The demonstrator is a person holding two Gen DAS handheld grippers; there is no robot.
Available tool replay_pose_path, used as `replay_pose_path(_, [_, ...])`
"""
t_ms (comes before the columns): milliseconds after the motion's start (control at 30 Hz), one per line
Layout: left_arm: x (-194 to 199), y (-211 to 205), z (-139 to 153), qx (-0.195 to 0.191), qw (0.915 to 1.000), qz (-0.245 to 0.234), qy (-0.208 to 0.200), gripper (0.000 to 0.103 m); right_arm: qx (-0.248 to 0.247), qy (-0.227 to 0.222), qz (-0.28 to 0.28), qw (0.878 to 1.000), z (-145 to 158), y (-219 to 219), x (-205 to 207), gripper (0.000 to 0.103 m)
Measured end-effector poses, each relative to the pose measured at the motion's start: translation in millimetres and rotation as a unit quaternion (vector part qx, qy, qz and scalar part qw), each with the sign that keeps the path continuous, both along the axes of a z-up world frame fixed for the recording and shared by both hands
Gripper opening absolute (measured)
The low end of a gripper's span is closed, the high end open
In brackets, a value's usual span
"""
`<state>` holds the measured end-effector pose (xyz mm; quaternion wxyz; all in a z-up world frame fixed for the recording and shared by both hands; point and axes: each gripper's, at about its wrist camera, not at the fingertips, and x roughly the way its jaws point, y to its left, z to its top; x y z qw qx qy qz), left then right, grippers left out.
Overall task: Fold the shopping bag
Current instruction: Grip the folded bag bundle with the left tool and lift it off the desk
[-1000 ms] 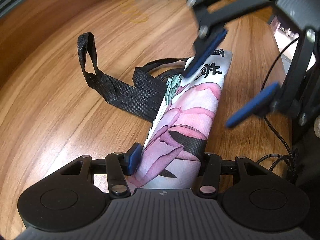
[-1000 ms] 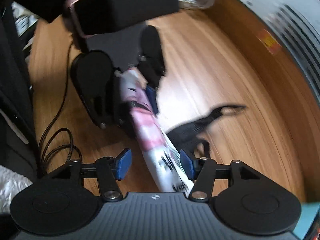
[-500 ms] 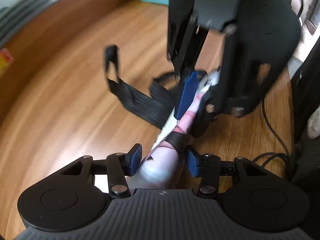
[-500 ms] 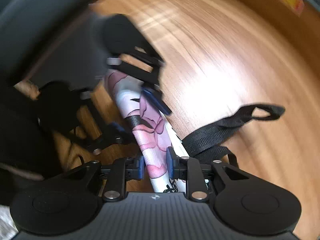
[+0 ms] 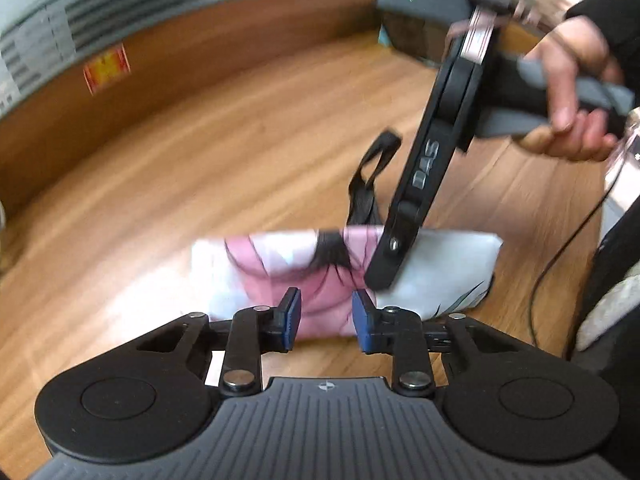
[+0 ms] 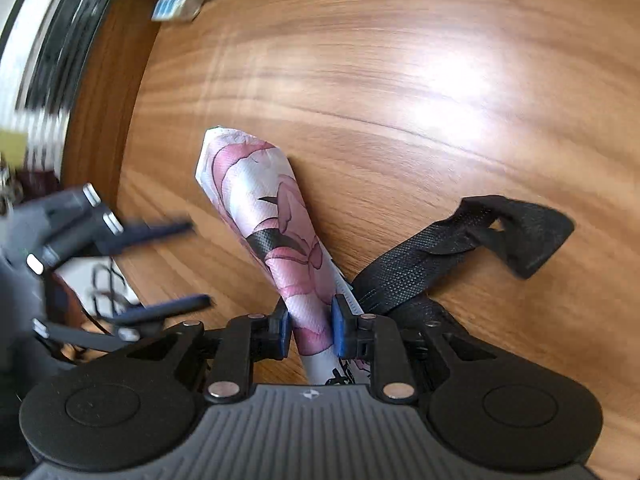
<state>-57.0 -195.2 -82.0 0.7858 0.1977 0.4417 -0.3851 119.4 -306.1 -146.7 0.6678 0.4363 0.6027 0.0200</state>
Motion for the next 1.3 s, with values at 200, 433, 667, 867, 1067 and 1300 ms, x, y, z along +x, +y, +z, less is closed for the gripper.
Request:
replay_pose_path(200, [-22,-20,-15,0.011,0.9998,-0.015,0.004,0.029,0.021,0.003,-0.044,0.999,-13,2,-6,0.024])
replay_pose_path(433, [-30,-36,-37,0.031,0.9992,-0.025,0.01,0.028,0.07,0.012,-0.129,0.989,-52,-7,-18,0.025])
replay_pose_path(667, [-43,-45,-39,0.028,0.9992,-0.014,0.023,0.028,0.105,0.01,-0.188,0.976,-77,-11,-34,0.026])
replay_pose_path(867, [-29,-13,-42,-0.094,0.9765,0.129,0.145,0.037,0.129,-0.002,-0.238,0.963,-87,-14,-54,0.027])
replay_pose_path(1067, [-1,11,-74,-0.163,0.9327,0.203,0.25,0.044,0.161,-0.019,-0.292,0.943,-101,-10,-66,0.027])
replay_pose_path(1300, [53,17,-100,-0.233,0.8915,0.222,0.318,0.048,0.192,-0.033,-0.329,0.924,-115,-10,-71,0.027])
